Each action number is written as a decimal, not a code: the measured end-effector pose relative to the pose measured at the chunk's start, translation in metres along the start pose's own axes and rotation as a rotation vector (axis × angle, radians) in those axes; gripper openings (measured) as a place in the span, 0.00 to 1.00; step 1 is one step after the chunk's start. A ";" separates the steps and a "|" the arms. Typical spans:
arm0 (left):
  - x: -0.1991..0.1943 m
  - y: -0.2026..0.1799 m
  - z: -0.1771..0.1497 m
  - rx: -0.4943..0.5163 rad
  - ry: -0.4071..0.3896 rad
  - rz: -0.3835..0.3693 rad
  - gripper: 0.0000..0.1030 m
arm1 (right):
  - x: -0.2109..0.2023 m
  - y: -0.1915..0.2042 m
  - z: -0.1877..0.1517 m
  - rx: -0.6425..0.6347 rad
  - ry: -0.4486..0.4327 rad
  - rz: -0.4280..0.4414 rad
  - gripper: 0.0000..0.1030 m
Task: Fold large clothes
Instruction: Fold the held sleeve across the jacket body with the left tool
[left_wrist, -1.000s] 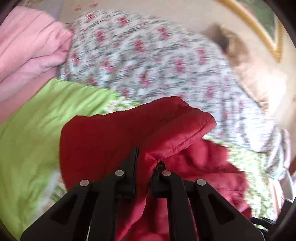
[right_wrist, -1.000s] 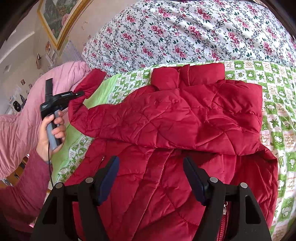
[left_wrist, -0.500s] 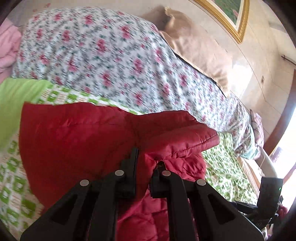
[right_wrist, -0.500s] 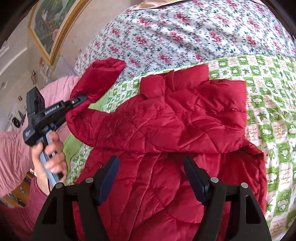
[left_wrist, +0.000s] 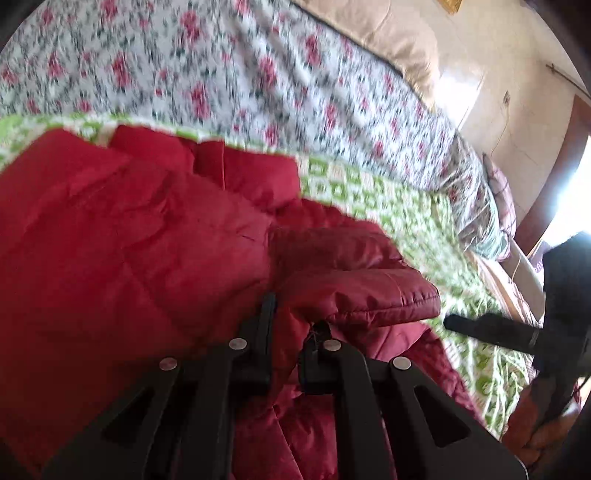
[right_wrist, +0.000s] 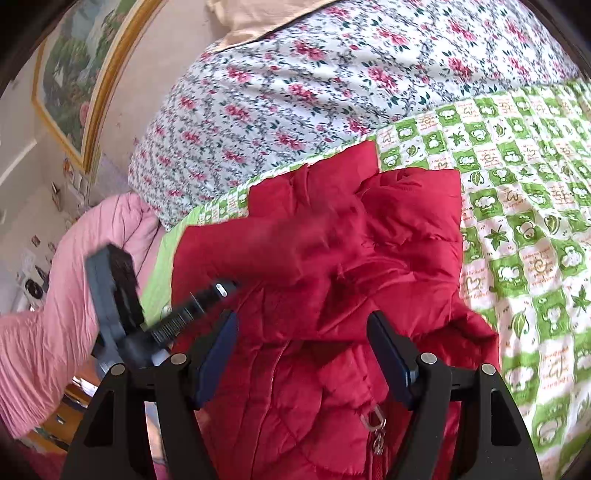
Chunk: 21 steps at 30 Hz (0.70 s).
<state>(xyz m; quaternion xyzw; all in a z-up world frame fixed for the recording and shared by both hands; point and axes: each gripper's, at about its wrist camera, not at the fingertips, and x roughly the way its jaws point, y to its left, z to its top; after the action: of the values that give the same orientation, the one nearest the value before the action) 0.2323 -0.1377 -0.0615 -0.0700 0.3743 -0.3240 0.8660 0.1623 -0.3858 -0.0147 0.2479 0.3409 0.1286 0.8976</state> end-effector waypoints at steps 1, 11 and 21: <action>0.003 0.001 -0.003 -0.006 0.006 -0.001 0.07 | 0.005 -0.005 0.004 0.019 0.004 0.011 0.72; 0.008 -0.003 -0.009 0.021 0.044 -0.003 0.14 | 0.071 -0.052 0.020 0.254 0.085 0.100 0.60; -0.063 0.000 -0.014 0.088 0.054 -0.053 0.50 | 0.064 -0.041 0.028 0.206 0.042 0.044 0.08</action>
<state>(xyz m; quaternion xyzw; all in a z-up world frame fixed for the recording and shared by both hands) 0.1909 -0.0974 -0.0337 -0.0331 0.3809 -0.3645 0.8491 0.2304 -0.4045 -0.0535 0.3436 0.3654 0.1175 0.8571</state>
